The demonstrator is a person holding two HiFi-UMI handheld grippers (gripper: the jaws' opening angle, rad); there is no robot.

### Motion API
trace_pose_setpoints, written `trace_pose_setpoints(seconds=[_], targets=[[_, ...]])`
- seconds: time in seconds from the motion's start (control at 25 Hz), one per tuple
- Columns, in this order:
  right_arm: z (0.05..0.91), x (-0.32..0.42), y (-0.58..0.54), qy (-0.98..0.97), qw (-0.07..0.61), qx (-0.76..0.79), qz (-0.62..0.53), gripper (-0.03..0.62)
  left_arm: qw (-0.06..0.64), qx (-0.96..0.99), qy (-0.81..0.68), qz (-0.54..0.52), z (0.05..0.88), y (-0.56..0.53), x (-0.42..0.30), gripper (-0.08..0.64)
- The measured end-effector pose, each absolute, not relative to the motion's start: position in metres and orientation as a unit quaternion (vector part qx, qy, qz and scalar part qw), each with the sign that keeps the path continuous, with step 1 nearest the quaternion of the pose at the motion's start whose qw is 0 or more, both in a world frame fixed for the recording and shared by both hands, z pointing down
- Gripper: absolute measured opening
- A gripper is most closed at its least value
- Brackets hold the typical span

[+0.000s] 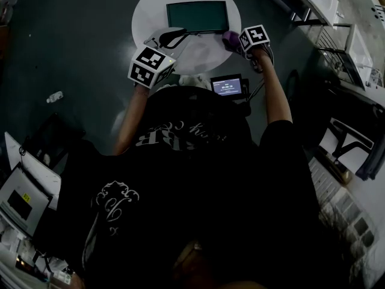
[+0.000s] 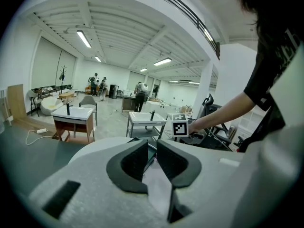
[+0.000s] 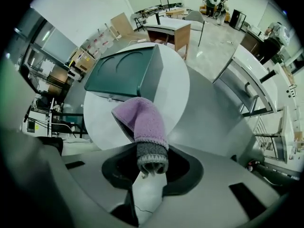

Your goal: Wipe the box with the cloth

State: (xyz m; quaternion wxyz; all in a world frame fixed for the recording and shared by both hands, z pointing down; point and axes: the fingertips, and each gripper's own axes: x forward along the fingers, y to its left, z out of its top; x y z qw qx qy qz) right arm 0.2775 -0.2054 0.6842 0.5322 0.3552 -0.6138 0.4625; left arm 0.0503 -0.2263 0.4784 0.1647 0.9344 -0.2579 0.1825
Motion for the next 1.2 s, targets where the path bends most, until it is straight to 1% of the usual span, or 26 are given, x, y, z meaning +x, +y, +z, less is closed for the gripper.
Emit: trace_pose_setpoints(seconds=[0.28, 0.68, 1.04, 1.2], targets=[[0.685, 0.305, -0.216, -0.604, 0.53, 0.369, 0.467, 0.101, 0.167, 0.932, -0.266, 0.18, 0.48, -0.234, 0.06, 0.066], [0.687, 0.305, -0.253, -0.616, 0.552, 0.35, 0.441, 0.101, 0.179, 0.919, -0.293, 0.193, 0.485, -0.24, 0.053, 0.066], [0.678, 0.304, -0.317, -0.63, 0.561, 0.347, 0.41, 0.101, 0.198, 0.899, -0.338, 0.197, 0.491, -0.241, 0.034, 0.066], [0.674, 0.302, -0.346, -0.633, 0.577, 0.34, 0.387, 0.101, 0.209, 0.889, -0.358, 0.196, 0.497, -0.242, 0.025, 0.066]])
